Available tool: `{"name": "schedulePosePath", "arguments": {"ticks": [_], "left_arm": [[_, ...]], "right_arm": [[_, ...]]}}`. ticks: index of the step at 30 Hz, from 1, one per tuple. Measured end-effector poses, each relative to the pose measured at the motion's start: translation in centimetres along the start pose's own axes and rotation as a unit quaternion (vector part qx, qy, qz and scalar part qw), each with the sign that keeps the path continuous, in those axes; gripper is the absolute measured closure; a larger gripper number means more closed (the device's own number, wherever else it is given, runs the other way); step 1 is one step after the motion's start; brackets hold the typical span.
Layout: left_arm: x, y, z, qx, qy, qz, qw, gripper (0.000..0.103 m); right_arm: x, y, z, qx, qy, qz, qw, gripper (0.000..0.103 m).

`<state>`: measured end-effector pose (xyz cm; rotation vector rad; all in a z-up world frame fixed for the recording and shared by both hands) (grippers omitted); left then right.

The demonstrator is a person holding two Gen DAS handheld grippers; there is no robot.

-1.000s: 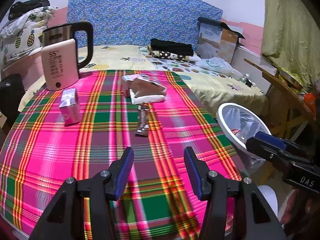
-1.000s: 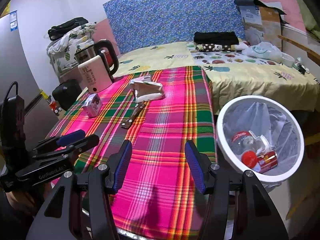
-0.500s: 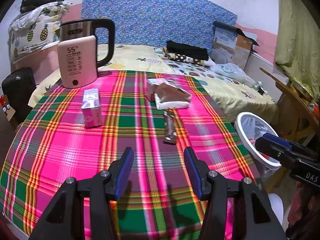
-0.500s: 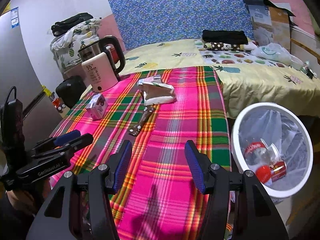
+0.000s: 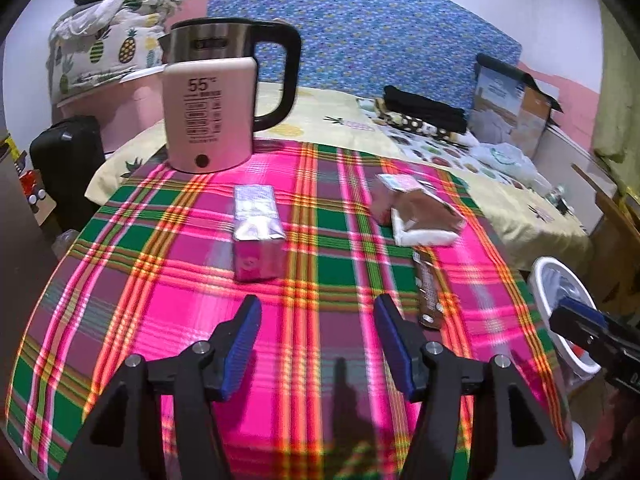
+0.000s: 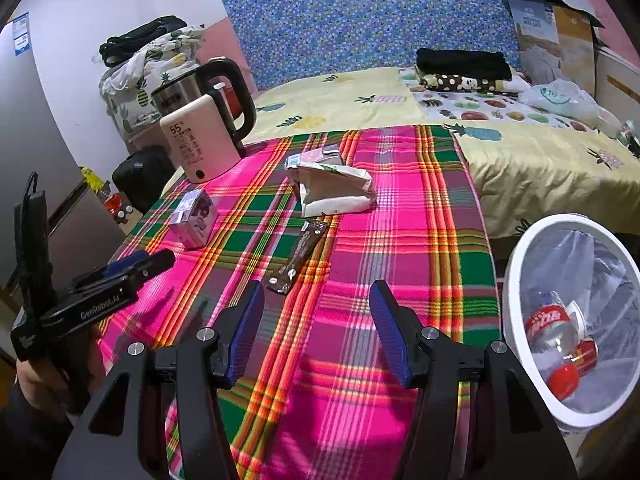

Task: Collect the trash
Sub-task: 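Grasp the white milk carton with left tool while right tool grasps the brown stick packet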

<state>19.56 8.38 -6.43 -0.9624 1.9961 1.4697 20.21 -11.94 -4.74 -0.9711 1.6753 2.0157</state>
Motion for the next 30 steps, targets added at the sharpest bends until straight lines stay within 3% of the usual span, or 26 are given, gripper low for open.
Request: {"name": "schedulePosePath", "arguments": {"ticks": [17, 20, 23, 27, 30], "left_arm": [[-3.4, -5.2, 5.6, -0.021, 0.051, 0.000, 0.9985, 0.040], [-3.4, -5.7, 5.8, -0.019, 0.052, 0.005, 0.9985, 0.045], [-3.1, -6.1, 5.8, -0.014, 0.052, 0.013, 0.9985, 0.057], [-2.9, -6.0, 5.9, -0.014, 0.051, 0.015, 0.9985, 0.059], [-2.6, -5.8, 5.5, -0.010, 0.046, 0.018, 0.9987, 0.060]], "right_arm": [[0.2, -5.4, 3.3, -0.008, 0.011, 0.049, 0.999, 0.048], [0.4, -6.5, 3.8, -0.006, 0.014, 0.059, 0.998, 0.049], [0.7, -7.7, 4.0, 0.001, 0.017, 0.069, 0.997, 0.057], [0.7, -8.2, 3.9, 0.023, 0.030, 0.064, 0.997, 0.067], [0.7, -8.0, 3.5, 0.032, 0.032, 0.064, 0.997, 0.085]]}}
Point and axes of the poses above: each gripper's, at about its wrist camera, not at the fingertips, and y roughly against the way its jaws point, z to its left, x to its underside, the point moved 10 cm from there along -y, roughly the way its jaws point, and after that the axes turned 13 degrees about x, right-handed, at the moved point
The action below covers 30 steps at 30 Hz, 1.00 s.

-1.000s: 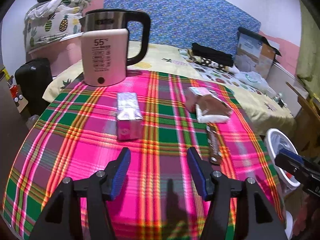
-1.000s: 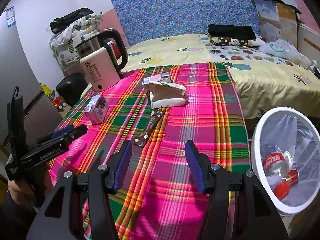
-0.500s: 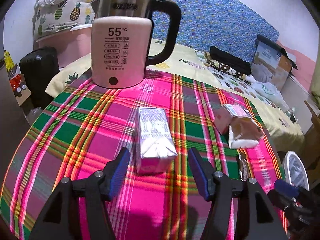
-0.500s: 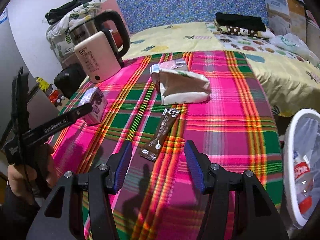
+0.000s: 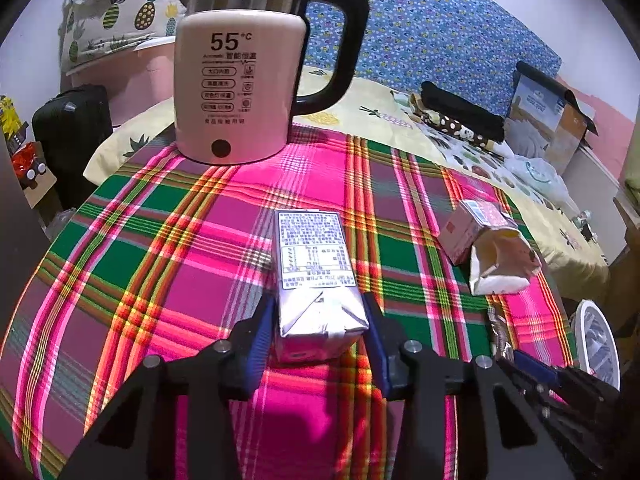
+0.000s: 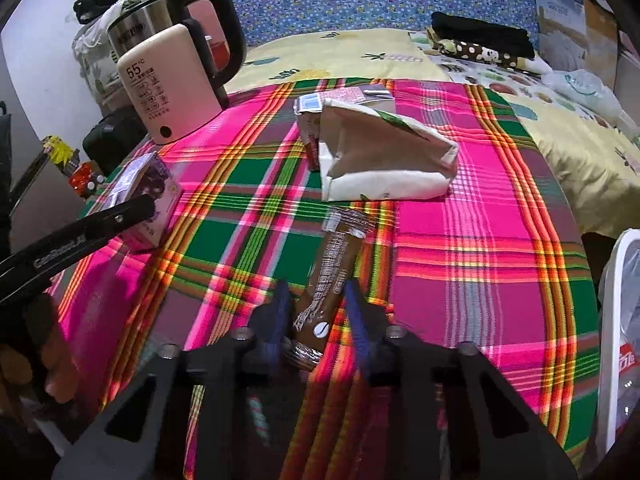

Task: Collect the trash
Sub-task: 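Grasp the white milk carton with left tool while right tool grasps the brown stick packet, then lift and carry the carton and stick packet over the bin with both tools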

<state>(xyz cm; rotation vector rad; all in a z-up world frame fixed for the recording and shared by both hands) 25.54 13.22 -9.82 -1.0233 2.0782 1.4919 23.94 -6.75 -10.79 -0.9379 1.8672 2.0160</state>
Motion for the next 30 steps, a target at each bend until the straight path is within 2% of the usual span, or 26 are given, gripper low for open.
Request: {"name": "schedulePosePath", "arguments": {"ticks": [5, 18, 30], "left_arm": [[0.9, 0.8, -1.2, 0.007, -0.016, 0.005, 0.9998, 0.063], [4.8, 4.0, -5.1, 0.033, -0.043, 0.018, 0.9984, 0.064], [7.7, 6.1, -10.1, 0.062, -0.076, 0.023, 0.9949, 0.064]], "right_arm": [[0.2, 0.5, -0.7, -0.004, -0.007, -0.003, 1.000, 0.092], [1.6, 3.5, -2.0, -0.020, -0.024, -0.020, 0.999, 0.093], [2.9, 7.0, -4.2, -0.015, -0.044, -0.046, 0.998, 0.093]]}}
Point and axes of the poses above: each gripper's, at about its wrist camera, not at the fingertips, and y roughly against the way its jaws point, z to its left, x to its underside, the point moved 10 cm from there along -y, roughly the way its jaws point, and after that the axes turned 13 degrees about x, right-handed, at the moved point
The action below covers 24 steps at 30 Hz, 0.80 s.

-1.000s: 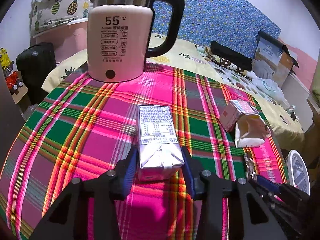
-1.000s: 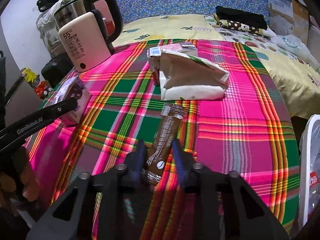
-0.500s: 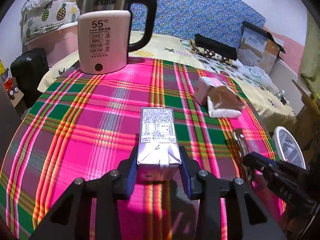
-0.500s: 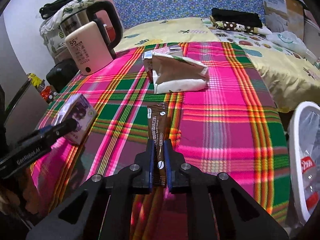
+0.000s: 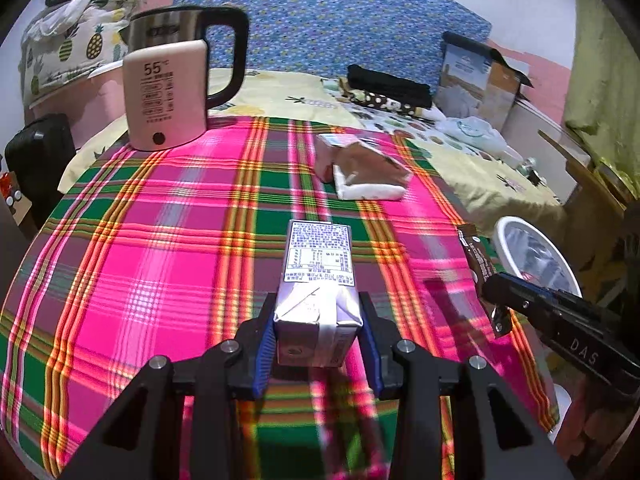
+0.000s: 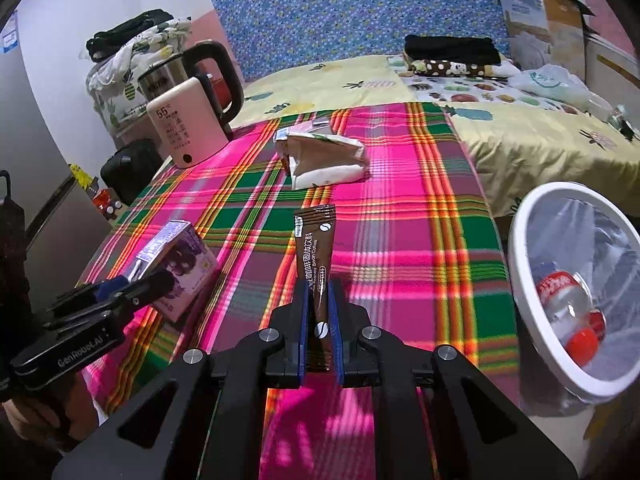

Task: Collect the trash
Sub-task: 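Lift and carry the carton and stick packet over the bin with both tools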

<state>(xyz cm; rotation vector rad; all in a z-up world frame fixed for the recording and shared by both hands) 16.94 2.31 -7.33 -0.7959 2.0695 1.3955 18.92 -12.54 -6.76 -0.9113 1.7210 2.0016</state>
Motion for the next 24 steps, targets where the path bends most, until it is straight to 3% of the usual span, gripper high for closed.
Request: {"name": "schedulePosePath", "arguments": {"ticks": [24], "left_arm": [[0.3, -0.8, -7.8, 0.045, -0.057, 0.010, 0.9973, 0.064]], "right_arm": [[0.2, 3.0, -4.8, 0.032, -0.042, -0.034, 0.998, 0.093]]}}
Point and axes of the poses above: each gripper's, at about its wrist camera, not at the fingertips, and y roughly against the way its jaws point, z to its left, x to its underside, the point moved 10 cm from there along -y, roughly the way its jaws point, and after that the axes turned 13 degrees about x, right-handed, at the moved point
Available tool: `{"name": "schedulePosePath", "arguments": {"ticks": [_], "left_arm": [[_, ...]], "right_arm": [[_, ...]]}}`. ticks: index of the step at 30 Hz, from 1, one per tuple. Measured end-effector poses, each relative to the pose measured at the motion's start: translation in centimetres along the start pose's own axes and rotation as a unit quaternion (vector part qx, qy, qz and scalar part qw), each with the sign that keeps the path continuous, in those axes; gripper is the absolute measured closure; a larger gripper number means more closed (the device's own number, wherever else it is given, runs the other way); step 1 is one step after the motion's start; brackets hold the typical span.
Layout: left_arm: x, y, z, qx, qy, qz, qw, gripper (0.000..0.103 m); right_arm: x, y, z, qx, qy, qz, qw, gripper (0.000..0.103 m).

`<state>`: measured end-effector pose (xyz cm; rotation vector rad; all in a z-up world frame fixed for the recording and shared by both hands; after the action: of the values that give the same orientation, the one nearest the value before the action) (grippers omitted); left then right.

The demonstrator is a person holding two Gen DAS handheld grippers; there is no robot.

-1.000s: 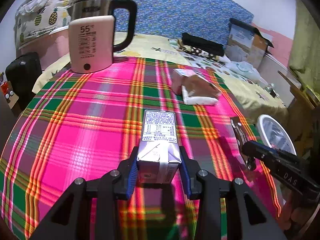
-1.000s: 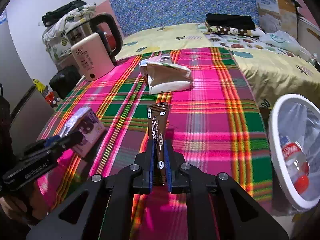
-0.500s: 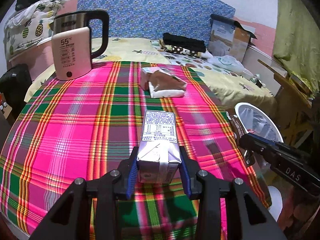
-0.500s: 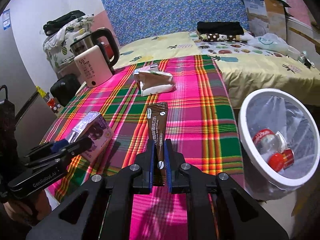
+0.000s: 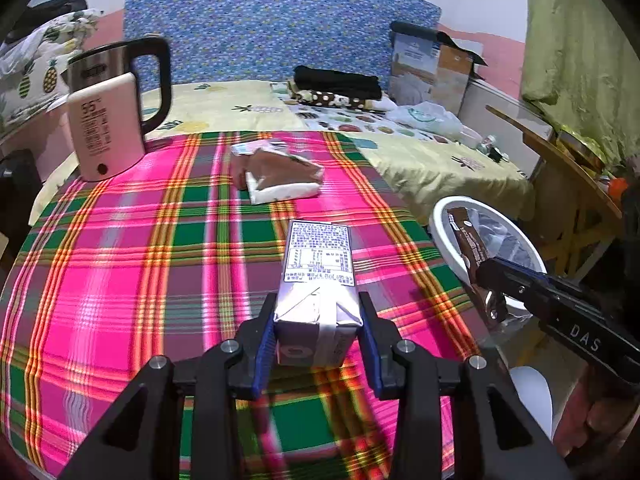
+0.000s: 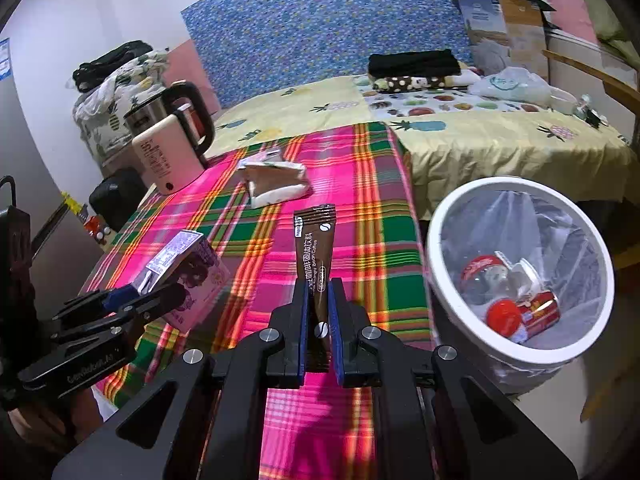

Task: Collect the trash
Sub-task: 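Lift and carry the carton and stick packet over the bin with both tools, then open both tools to drop the carton and stick packet into the bin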

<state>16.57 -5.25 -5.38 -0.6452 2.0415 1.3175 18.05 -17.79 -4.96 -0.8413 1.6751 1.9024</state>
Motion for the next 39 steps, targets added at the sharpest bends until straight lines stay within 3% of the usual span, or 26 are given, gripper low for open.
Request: {"name": "schedulePosePath", "arguments": {"ticks": [23, 39], "left_arm": [[-2.0, -4.9, -8.6, 0.071, -0.060, 0.024, 0.9954, 0.064], [-3.5, -10.2, -14.4, 0.126, -0.090, 0.049, 0.9868, 0.064]], "right_arm": [[-0.2, 1.1, -8.7, 0.064, -0.068, -0.013, 0.996, 0.093], [0.4, 0.5, -15.6, 0.115, -0.124, -0.002, 0.986, 0.093]]}}
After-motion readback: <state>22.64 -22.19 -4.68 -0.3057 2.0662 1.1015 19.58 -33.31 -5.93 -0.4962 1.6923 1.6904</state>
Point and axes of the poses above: each gripper's, at about its wrist camera, not at the fingertips, and y roughly against the way its jaws point, z to its left, x to its underside, the point moved 10 cm from there along -y, roughly the way its jaws point, and after that the axes turned 13 degrees about x, right-handed, at the moved point
